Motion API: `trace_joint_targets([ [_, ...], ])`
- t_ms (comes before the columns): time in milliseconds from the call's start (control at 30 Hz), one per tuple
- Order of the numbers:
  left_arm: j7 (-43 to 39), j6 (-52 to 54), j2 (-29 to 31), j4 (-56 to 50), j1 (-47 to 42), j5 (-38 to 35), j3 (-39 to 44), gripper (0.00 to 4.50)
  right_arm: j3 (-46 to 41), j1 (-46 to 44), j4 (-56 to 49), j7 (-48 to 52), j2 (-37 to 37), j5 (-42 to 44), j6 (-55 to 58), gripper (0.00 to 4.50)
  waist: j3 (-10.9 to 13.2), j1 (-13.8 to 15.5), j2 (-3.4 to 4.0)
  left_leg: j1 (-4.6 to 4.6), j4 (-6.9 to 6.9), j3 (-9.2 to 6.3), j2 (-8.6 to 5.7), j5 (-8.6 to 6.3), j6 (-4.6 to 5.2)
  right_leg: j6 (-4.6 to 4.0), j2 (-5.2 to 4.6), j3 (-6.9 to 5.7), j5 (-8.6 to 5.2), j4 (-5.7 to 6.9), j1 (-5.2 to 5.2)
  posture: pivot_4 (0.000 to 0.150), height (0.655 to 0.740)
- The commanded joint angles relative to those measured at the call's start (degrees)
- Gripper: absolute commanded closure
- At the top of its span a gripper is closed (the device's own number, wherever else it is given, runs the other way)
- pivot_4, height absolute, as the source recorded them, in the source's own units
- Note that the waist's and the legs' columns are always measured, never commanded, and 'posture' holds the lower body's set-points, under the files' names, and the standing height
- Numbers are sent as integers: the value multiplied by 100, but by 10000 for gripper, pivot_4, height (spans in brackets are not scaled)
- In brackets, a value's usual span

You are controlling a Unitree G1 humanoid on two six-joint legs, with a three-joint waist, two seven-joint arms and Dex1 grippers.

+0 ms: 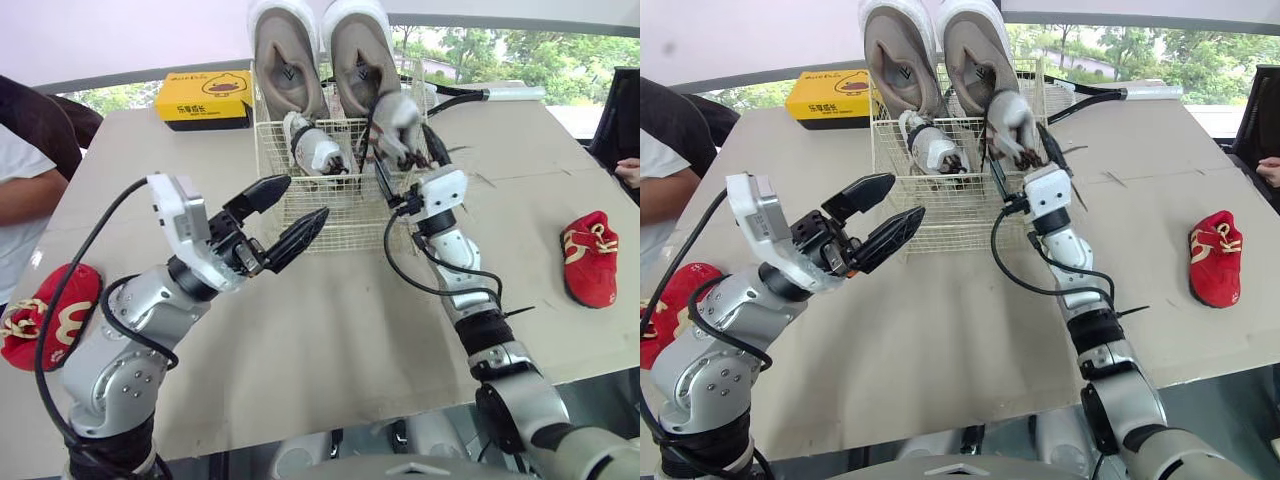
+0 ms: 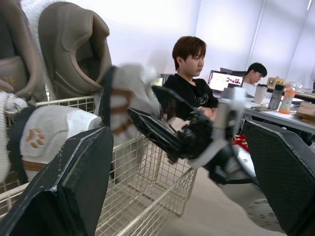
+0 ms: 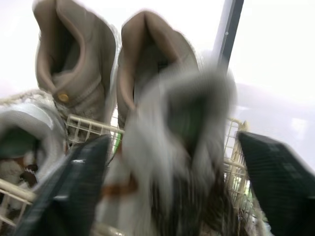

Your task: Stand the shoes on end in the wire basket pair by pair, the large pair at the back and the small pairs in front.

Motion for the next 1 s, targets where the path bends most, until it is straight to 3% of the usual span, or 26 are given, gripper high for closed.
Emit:
trace_joint_targets([
  [33, 17, -24, 31, 21, -87, 25, -63, 0, -8, 553, -1238, 381, -278, 294, 944, 92, 1, 27, 1, -12, -2, -1, 1, 2, -6, 1, -13, 2, 0, -1, -12, 1500, 7400],
  [233, -65, -57, 27, 147, 60, 91, -156, 0, -163, 1235, -3318, 956, -930, 1066, 2550, 92, 8, 33, 12, -39, -7, 3, 2, -1, -6, -1, -23, 7, -2, 0, -42, 1500, 7400],
  [367, -152, -133, 34, 201, 300, 189, -110, 0, -310, 1557, -4407, 1657, -1638, 2039, 3618, 92, 9, 42, 12, -43, -9, 2, 7, -15, 16, -2, -24, 6, -5, -4, -42, 1500, 7400],
  [533, 521, -264, -217, 276, 693, 347, 423, 0, -676, 1581, -5162, 2862, -2838, 3528, 4812, 92, 15, 42, 15, -46, -4, 4, 8, -20, 24, -3, -27, 3, -8, -12, -38, 1500, 7400],
  [600, 734, -310, -233, 310, 942, 458, 757, 0, -644, 1480, -5327, 3237, -3187, 4032, 5235, 92, 19, 33, 3, -48, -4, 7, 13, -23, 29, -3, -29, 5, -8, -16, -39, 1500, 7400],
  [733, 1011, -216, -175, 497, 1868, 484, 1775, 0, -391, 1104, -5013, 4035, -3336, 4228, 5361, 92, 23, 5, 0, -49, -5, 5, 28, -24, 28, -2, -25, -3, -9, -19, -41, 1500, 7400],
  [1000, 192, -643, 116, 1934, 3456, 330, 4290, 0, -73, 359, -4404, 5088, -3211, 4340, 5537, 92, 43, 148, -41, -80, 1, -6, 35, -34, 30, -9, -46, -49, -12, -41, -59, 1500, 7400],
])
